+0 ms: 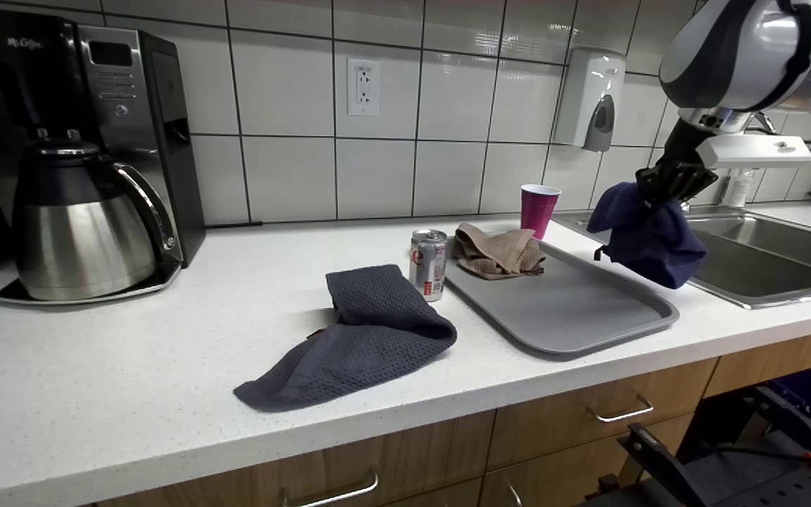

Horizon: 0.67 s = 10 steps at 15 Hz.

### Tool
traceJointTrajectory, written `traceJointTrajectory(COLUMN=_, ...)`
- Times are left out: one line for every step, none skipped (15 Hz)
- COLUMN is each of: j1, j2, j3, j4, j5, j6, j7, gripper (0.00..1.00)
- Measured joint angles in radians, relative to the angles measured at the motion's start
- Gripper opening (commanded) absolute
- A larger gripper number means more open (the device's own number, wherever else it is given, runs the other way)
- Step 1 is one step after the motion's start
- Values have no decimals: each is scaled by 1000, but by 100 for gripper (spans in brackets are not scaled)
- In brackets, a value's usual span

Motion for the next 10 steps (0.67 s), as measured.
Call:
traceJointTrajectory(j1=0, j2=12, j3=0, j4=7, j5=22, j6=0, j7=-11, gripper=3)
traceJointTrajectory(j1=0, j2=26, j3=0, j4=16, j5=45, j6=0, j7=-25, gripper=3)
traceJointTrajectory(j1=0, j2=40, j3=1, j4=26, j5=68, j6=0, j7=-39, gripper=3)
traceJointTrajectory(j1=0, j2=55, j3=2, j4=38, j5=91, j6=-1, j7=-54, gripper=3)
traceJointTrajectory(j1=0, j2=72, j3=2, j4=50, j5=113, j6=-1, j7=-71, gripper=3)
traceJointTrajectory(j1=-1, j2=89, j3=3, j4=63, j5=133, j6=-1, j7=-85, gripper=3)
traceJointTrajectory(j1=-2, j2=106, j3=4, j4=76, j5=151, j6=-1, j7=-100, gripper=3)
traceJointTrajectory(j1=-5, j2=125, j3=7, j4=91, j5=171, j6=-2, j7=-117, gripper=3)
traceJointTrajectory(j1=-12, j2=144, j3=13, j4=106, j5=188, j6=-2, j7=-132, gripper=3)
traceJointTrajectory(j1=-20, j2=163, j3=20, j4=120, j5=203, j6=-3, j7=-147, gripper=3)
